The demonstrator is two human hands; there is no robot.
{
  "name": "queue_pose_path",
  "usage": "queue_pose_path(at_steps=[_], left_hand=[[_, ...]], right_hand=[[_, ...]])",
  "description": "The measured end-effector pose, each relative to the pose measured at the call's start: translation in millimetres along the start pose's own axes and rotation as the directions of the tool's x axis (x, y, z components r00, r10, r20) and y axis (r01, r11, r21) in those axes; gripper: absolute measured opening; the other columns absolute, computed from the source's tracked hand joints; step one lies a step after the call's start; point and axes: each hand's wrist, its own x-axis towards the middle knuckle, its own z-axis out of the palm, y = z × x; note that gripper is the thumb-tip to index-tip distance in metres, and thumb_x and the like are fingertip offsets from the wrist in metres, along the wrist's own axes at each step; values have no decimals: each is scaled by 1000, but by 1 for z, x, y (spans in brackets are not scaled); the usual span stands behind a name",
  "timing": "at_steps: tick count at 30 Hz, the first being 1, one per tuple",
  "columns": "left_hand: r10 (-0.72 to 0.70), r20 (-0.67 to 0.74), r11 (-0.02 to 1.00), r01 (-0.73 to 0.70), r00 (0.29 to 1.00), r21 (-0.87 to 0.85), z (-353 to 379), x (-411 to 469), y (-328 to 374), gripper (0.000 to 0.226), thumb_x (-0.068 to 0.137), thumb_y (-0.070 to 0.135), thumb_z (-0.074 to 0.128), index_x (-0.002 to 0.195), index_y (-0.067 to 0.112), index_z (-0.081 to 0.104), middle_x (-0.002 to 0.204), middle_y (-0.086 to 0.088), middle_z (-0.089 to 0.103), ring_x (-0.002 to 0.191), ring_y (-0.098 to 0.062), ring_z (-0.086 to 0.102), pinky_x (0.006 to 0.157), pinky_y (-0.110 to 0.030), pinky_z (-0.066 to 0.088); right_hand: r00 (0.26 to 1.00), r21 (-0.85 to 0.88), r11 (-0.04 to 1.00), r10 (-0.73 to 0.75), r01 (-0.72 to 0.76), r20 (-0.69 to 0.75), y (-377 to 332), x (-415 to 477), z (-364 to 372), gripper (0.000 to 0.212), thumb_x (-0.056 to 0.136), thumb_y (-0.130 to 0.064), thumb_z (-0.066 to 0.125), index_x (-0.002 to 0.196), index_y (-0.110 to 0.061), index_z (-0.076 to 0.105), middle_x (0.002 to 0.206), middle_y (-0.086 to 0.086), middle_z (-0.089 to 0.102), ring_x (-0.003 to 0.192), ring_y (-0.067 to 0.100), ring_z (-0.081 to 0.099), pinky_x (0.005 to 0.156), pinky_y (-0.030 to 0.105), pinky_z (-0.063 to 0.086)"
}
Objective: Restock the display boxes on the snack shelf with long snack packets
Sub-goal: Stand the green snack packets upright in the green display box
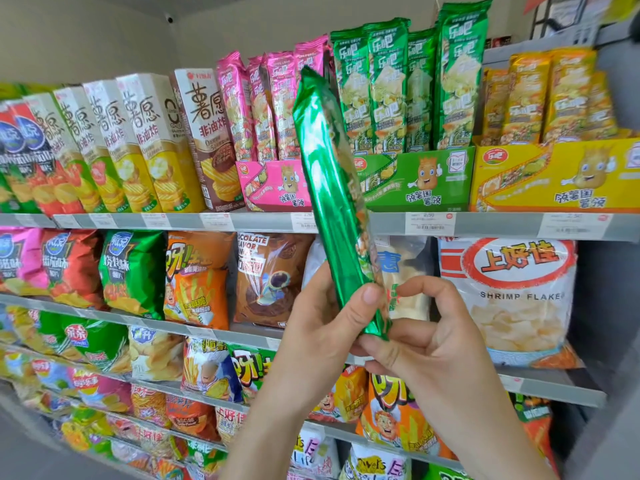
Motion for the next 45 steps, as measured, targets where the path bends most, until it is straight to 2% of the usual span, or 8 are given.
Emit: queue_pose_path(at_steps=[12,16,20,25,34,38,42,45], left_hand=[[-108,76,994,107,991,24,-4,-13,-10,37,94,42,59,115,12,63,100,-19,65,94,-21,61,81,-29,51],[-136,23,987,133,990,88,-4,-25,-16,34,96,48,40,111,45,70,88,24,71,82,10,64,68,-4,44],[-229,22,937,214,973,278,-8,-42,-34,59,71,64,25,128,50,30,110,47,40,93,46,27,78,10,27],[-313,64,940,318,948,-124,2,-34,-31,32,96,53,49,127,49,57,121,8,68,98,-16,66,84,-36,52],[-394,103,875,407,913,-260,11,-21,-42,65,82,27,62,144,22,45,129,-20,62,120,-34,58,107,-49,40],[-210,-28,977,211,977,42,16,-2,-27,63,62,76,63,121,56,59,130,23,60,123,5,52,101,-18,43],[38,46,974,-47,998,223,20,24,-1,34,85,52,62,118,50,59,111,14,70,102,-4,65,89,-37,55],[118,67,952,-132,991,277,20,43,11,48,85,40,67,120,66,45,90,18,67,84,-2,64,75,-25,55]], right_hand=[[967,-594,777,-254,208,7,5,-3,-5,54,61,-50,78,98,-42,39,48,-11,54,41,5,46,44,14,36],[981,-428,887,-115,173,156,-2,5,-24,54,58,-57,80,100,-33,55,76,-12,58,64,2,52,56,13,41],[991,14,992,-129,128,48,-9,24,-35,49,65,-57,80,107,-36,65,108,-4,73,99,11,69,81,26,57],[959,42,962,-266,271,-94,-19,43,-38,64,80,-47,72,136,-39,45,111,1,74,106,17,68,94,45,52],[934,-62,934,-355,353,-28,-42,57,-30,36,89,-42,65,123,-30,62,90,-13,71,90,3,67,84,26,50],[896,-92,899,-436,429,-86,-44,55,-28,25,84,-31,65,109,-29,58,92,-11,74,85,2,70,73,12,50],[823,-215,825,-554,522,-125,-52,60,-28,13,87,-32,66,90,-22,58,85,-2,73,77,5,68,69,12,48],[772,-390,749,-621,535,-134,-60,67,-33,16,89,-34,67,80,-25,56,76,-9,69,71,5,66,63,12,46]])
